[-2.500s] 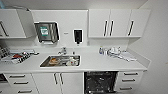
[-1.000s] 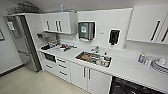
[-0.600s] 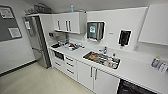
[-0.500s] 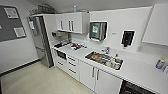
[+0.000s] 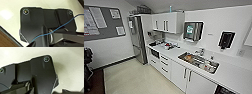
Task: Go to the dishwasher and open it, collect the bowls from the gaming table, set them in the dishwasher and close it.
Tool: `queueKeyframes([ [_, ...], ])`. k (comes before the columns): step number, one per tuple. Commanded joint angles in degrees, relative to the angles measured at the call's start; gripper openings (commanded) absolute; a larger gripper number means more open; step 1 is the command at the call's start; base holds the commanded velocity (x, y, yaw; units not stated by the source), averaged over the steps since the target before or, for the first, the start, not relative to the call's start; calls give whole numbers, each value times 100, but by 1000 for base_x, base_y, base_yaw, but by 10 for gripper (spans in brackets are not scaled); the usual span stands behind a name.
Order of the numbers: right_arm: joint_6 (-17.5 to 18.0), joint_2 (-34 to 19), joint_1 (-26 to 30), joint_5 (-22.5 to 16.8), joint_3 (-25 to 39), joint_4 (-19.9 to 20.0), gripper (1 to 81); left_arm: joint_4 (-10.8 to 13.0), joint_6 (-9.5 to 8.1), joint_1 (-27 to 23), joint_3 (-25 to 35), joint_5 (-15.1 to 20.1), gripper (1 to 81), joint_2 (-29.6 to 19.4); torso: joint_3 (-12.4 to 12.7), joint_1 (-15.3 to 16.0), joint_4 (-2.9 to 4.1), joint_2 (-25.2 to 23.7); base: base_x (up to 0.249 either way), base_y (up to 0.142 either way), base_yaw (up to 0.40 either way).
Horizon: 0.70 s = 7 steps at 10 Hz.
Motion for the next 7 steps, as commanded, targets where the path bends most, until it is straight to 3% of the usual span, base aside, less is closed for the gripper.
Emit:
queueKeyframes([
  [1, 83, 123, 253, -370, -512, -605, 811, 40, 14, -215, 22, 306, 811, -38, 0, 0, 0, 0, 0, 0, 286],
  [3, 723, 201, 279, -344, -687, -1483, 811, 40, 14, -215, 22, 297, 811, -29, 0, 0, 0, 0, 0, 0, 278],
  [5, 1013, 176, 349, -274, -653, -1738, 811, 31, 15, -215, 22, 297, 811, -47, 0, 0, 0, 0, 0, 0, 272],
  [7, 1032, 8, 358, -291, -372, -1695, 811, 40, 14, -215, 22, 297, 811, -38, 0, 0, 0, 0, 0, 0, 269],
])
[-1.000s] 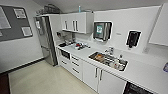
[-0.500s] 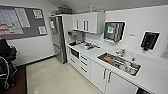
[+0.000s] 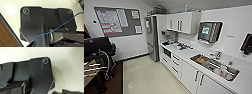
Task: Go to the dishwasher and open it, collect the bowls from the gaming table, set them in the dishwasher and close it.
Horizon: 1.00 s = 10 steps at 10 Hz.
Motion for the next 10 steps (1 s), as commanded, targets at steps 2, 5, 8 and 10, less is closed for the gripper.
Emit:
queueKeyframes([
  [2, 153, -283, 245, -360, 489, -335, 811, 40, 23, -229, 25, 301, 811, -27, 0, 0, 0, 0, 0, 0, 266],
  [5, 171, -265, 175, -422, 717, -327, 811, 58, 23, -237, 25, 301, 811, -27, 0, 0, 0, 0, 0, 0, 266],
  [8, 93, -177, 95, -334, 648, 652, 811, 58, 23, -237, 25, 301, 811, -44, 0, 0, 0, 0, 0, 0, 267],
  [10, -1097, -160, 60, -256, 594, 2030, 811, 58, 23, -237, 24, 309, 811, -44, 0, 0, 0, 0, 0, 0, 267],
])
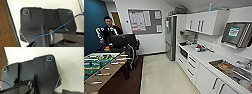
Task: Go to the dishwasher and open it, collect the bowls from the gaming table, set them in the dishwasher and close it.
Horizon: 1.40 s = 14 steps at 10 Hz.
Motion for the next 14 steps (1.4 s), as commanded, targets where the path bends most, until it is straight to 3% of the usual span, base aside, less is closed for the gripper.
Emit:
queueKeyframes([
  [1, -2300, 68, 158, -51, -129, 2618, 811, 47, 21, -224, 22, 314, 811, -44, 0, 0, 0, 0, 0, 0, 267],
  [2, -3285, 120, 132, -59, -155, 3490, 811, 46, 21, -224, 22, 314, 811, -35, 0, 0, 0, 0, 0, 0, 264],
  [3, -4660, 182, 123, -77, -181, 4697, 811, 46, 21, -224, 22, 332, 811, -27, 0, 0, 0, 0, 0, 0, 264],
  [4, -6050, 165, 132, -34, -155, 6400, 811, 46, 21, -224, 22, 341, 811, -18, 0, 0, 0, 0, 0, 0, 264],
  [5, -6925, 95, 167, -16, -104, 7828, 811, 38, 12, -224, 22, 341, 811, -18, 0, 0, 0, 0, 0, 0, 264],
  [6, -7312, 59, 132, 46, 11, 8227, 811, 29, 12, -224, 22, 349, 811, -18, 0, 0, 0, 0, 0, 0, 264],
  [8, -7356, 32, 106, -15, 81, 8393, 811, 29, 12, -224, 22, 349, 811, -44, 0, 0, 0, 0, 0, 0, 264],
  [9, -7418, 68, 35, -51, 47, 8746, 811, 38, 12, -224, 22, 349, 811, -44, 0, 0, 0, 0, 0, 0, 264],
  [10, -7981, 112, 26, -192, 12, 9212, 811, 38, 12, -224, 22, 349, 811, -53, 0, 0, 0, 0, 0, 0, 264],
  [11, -9425, 173, 61, -235, 12, 10323, 811, 38, 12, -224, 22, 349, 811, -53, 0, 0, 0, 0, 0, 0, 260],
  [13, -13641, 201, 122, -175, 3, 14085, 811, 29, 12, -224, 22, 349, 811, -53, 0, 0, 0, 0, 0, 0, 258],
  [14, -15449, 183, 131, -105, 3, 15654, 811, 20, 12, -224, 22, 349, 811, -53, 0, 0, 0, 0, 0, 0, 252],
])
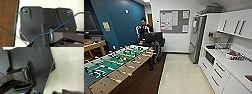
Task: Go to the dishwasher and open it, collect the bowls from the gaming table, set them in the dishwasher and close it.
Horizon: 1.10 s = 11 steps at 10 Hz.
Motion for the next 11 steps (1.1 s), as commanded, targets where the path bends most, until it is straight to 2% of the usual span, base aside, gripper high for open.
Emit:
queueKeyframes([
  [1, -6991, 41, 309, 360, -12, 6562, 811, 20, 14, -224, 31, 297, 811, -53, 0, 0, 0, 0, 0, 0, 251],
  [2, -6332, -10, 207, 305, 38, 5815, 811, 20, 14, -224, 39, 297, 811, -44, 0, 0, 0, 0, 0, 0, 249],
  [3, -9681, 46, 333, 581, 101, 9175, 811, 29, 14, -224, 40, 297, 811, -44, 0, 0, 0, 0, 0, 0, 249],
  [4, -9734, 67, 327, 568, -11, 9804, 811, 29, 14, -224, 40, 297, 811, -45, 0, -2, 0, 0, 0, 0, 248],
  [7, -9743, 48, 319, 645, -65, 9957, 811, 29, 14, -224, 40, 289, 811, -53, 0, -2, 0, 0, 0, 0, 246],
  [9, -9839, 137, 169, 1023, -74, 10441, 811, 11, 23, -224, 40, 288, 811, -62, 0, -2, 0, 0, 0, 0, 242],
  [10, -10314, 154, 160, 1296, -65, 10828, 811, 11, 14, -224, 40, 297, 811, -62, 0, -2, 0, 0, 0, 0, 238],
  [11, -10903, 163, 177, 1313, -38, 11364, 811, 11, 14, -224, 40, 297, 811, -62, 0, -2, 0, 0, 0, 0, 235],
])
